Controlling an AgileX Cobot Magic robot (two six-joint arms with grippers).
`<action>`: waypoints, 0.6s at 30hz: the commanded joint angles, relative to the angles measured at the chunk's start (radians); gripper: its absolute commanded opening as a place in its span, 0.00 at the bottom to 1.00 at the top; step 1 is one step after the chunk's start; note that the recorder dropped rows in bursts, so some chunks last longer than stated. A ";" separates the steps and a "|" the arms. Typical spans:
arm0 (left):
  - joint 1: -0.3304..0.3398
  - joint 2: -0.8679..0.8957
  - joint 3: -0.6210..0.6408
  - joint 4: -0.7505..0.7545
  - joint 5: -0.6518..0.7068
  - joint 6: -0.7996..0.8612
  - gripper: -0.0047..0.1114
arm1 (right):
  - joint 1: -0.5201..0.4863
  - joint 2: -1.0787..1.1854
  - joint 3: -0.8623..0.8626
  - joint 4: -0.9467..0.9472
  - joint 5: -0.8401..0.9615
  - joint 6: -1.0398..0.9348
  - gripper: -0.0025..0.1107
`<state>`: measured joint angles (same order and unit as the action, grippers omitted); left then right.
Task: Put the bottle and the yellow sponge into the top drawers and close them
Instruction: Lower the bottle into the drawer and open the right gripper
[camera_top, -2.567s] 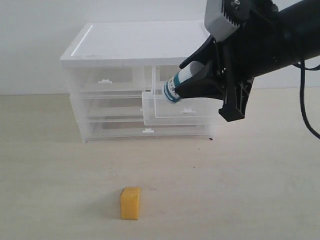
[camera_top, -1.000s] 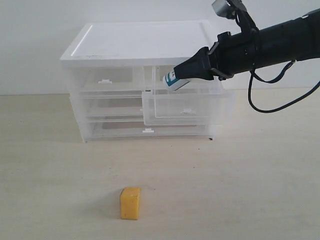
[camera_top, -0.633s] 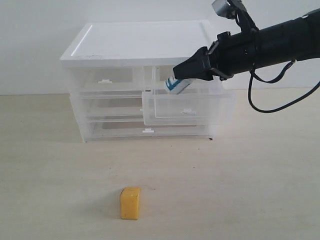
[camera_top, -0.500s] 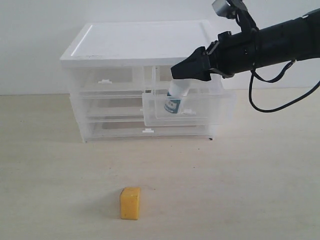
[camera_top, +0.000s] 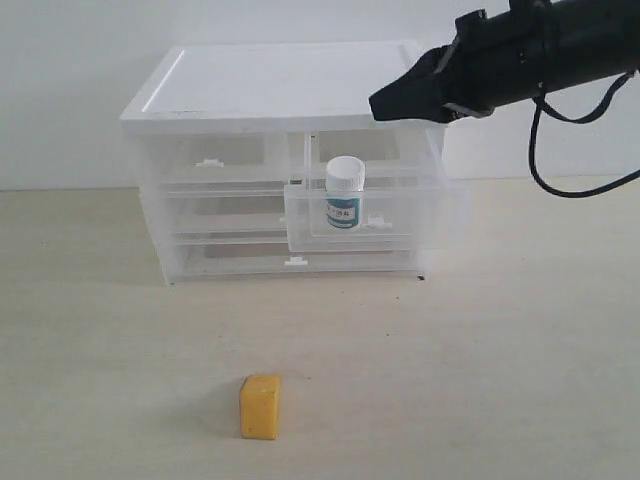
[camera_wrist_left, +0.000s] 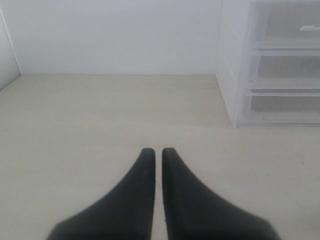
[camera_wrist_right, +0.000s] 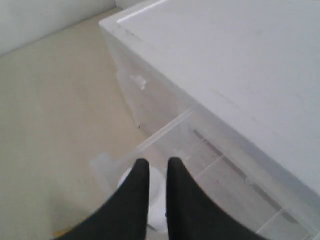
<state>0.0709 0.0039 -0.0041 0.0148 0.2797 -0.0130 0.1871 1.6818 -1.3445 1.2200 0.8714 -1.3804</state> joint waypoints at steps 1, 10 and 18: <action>0.004 -0.004 0.004 -0.004 -0.003 0.003 0.08 | 0.049 -0.015 -0.005 -0.148 0.008 0.015 0.02; 0.004 -0.004 0.004 -0.004 -0.003 0.003 0.08 | 0.206 -0.077 -0.004 -0.482 -0.363 0.455 0.02; 0.004 -0.004 0.004 -0.004 -0.003 0.003 0.08 | 0.206 -0.077 -0.004 -0.477 -0.305 0.634 0.02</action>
<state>0.0709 0.0039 -0.0041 0.0148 0.2797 -0.0130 0.3910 1.6142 -1.3445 0.7489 0.5275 -0.7656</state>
